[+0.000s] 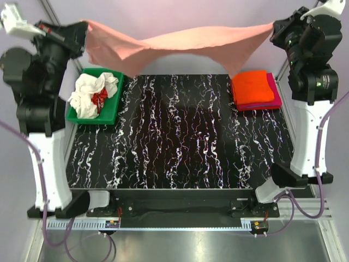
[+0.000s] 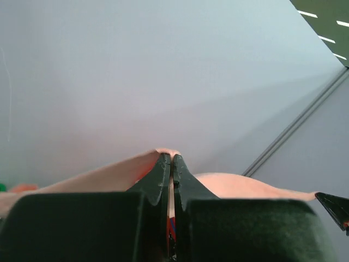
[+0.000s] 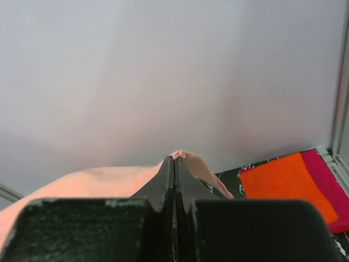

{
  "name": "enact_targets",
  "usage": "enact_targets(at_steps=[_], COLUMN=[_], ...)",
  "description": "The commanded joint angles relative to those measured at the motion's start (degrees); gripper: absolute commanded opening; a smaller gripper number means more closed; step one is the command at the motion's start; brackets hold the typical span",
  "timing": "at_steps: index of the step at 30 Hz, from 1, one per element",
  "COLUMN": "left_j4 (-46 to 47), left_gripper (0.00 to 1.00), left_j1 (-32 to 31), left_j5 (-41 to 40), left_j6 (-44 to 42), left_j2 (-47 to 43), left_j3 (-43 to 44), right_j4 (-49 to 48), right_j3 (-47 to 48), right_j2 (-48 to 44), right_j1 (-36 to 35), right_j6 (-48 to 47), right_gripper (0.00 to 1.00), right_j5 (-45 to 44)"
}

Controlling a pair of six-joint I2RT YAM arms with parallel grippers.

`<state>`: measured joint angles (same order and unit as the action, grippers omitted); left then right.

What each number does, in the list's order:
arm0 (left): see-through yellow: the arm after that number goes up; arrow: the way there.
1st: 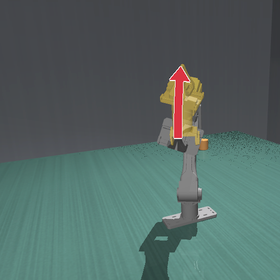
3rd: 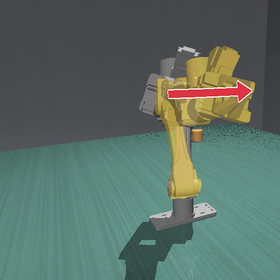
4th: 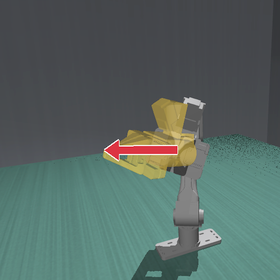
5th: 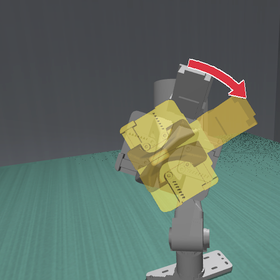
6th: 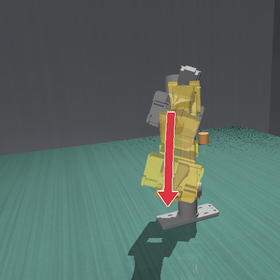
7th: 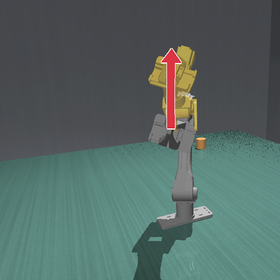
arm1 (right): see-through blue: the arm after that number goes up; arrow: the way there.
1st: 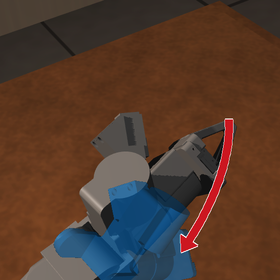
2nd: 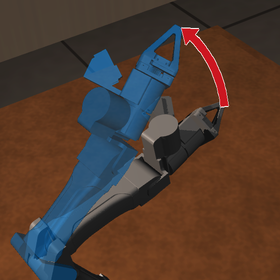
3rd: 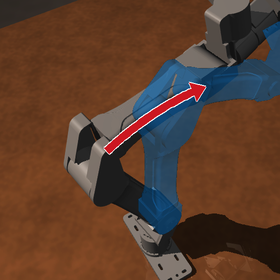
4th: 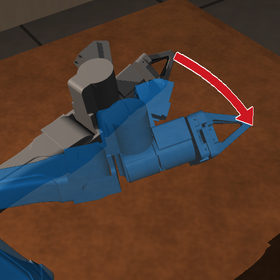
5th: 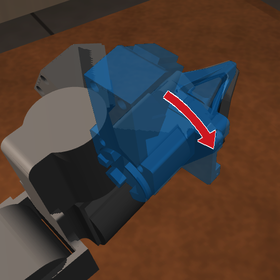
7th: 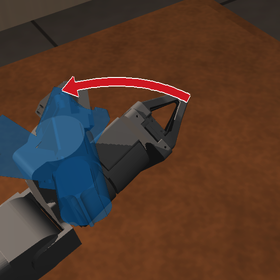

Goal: Fold and stack the t-shirts
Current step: Flatten the tshirt out

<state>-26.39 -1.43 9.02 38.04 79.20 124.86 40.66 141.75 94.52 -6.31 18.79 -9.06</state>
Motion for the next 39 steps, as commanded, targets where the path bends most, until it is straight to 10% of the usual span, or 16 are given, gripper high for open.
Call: enact_targets(at_steps=[1, 10, 19, 39], left_j4=[5.2, 3.7, -3.8, -5.6], left_gripper=[0.00, 0.00, 0.00, 0.00], left_j1=[0.4, 0.4, 0.3, 0.2], left_j5=[0.8, 4.5, 3.3, -7.0], left_j6=[-0.8, -0.8, 5.5, 11.0], left_j2=[-9.1, -33.8, -45.0, -45.4], left_j3=[-17.5, -64.4, -89.0, -97.9], right_j4=[-1.5, -9.6, -4.8, 4.3], right_j3=[-9.4, -61.3, -95.7, -109.6], right_j2=[-5.0, -29.0, -44.9, -51.9], right_j1=[0.2, 0.2, 0.2, 0.2], right_j6=[-3.9, 5.9, 17.0, 36.7], right_gripper=[0.00, 0.00, 0.00, 0.00], right_j5=[-3.4, -2.5, 2.7, -8.5])
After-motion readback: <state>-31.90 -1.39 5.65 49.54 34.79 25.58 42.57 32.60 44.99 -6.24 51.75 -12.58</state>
